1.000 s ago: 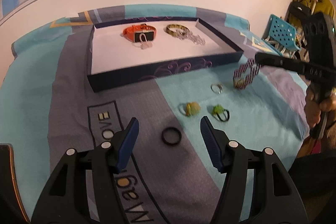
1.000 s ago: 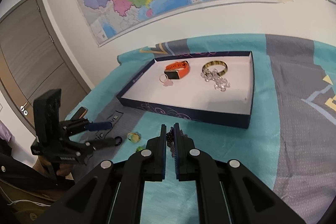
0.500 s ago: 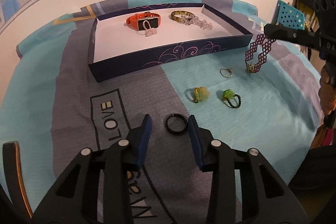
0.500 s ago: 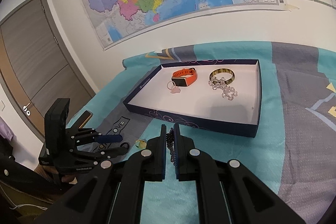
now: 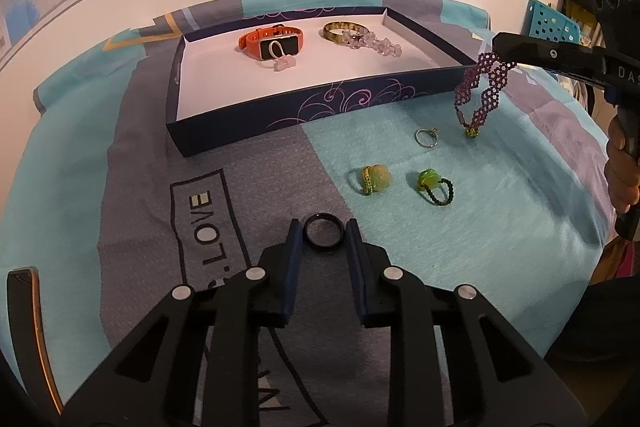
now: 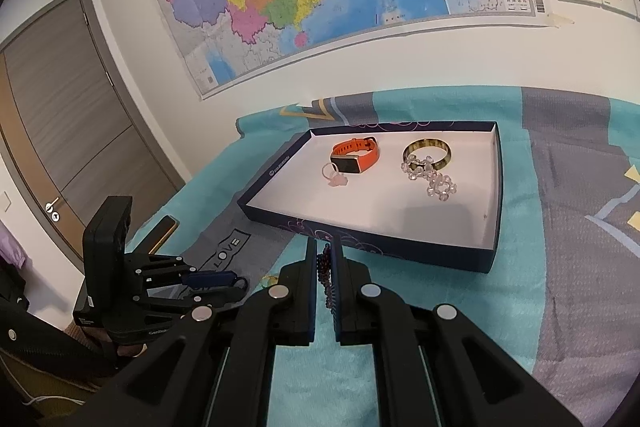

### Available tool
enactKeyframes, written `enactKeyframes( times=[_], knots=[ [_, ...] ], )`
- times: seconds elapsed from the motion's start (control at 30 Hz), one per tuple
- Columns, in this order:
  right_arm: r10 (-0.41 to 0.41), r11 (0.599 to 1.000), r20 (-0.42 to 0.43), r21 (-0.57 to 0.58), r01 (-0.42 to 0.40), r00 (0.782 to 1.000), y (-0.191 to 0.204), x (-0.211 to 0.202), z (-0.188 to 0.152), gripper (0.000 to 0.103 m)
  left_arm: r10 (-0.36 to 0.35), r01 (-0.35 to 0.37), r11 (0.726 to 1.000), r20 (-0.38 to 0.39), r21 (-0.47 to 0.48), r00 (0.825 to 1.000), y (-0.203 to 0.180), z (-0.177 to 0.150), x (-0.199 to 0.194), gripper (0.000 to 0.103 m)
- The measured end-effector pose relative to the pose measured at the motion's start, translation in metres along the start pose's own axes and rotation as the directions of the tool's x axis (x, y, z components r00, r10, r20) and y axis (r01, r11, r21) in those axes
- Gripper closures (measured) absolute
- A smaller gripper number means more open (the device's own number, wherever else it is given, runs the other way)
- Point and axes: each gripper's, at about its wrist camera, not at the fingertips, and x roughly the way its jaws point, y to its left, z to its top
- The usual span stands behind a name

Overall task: Organize jewelry
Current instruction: 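Grasp the black ring with the left tool while the right tool lifts the beaded bracelet, then carry the black ring into the box with the left tool while the right tool carries the beaded bracelet in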

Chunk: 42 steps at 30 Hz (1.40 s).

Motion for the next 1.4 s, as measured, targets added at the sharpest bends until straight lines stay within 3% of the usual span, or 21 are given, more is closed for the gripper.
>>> enactKeyframes(
  times=[0.57, 1.4],
  knots=[
    [0.003, 1.0, 0.033, -0.012, -0.003, 0.999, -0.001, -0.001, 0.015, 0.098, -0.044, 0.046, 0.998, 0.086, -0.029, 0.995, 0.006, 0.023, -0.018, 0.081],
    [-0.032, 0.999, 0.059, -0.014, 0.033, 0.998, -0.019, 0.017, 0.055, 0.098, -0.025, 0.027, 1.0, 0.157, -0.011, 0.987, 0.018, 0.073, -0.011, 0.081]
  ],
)
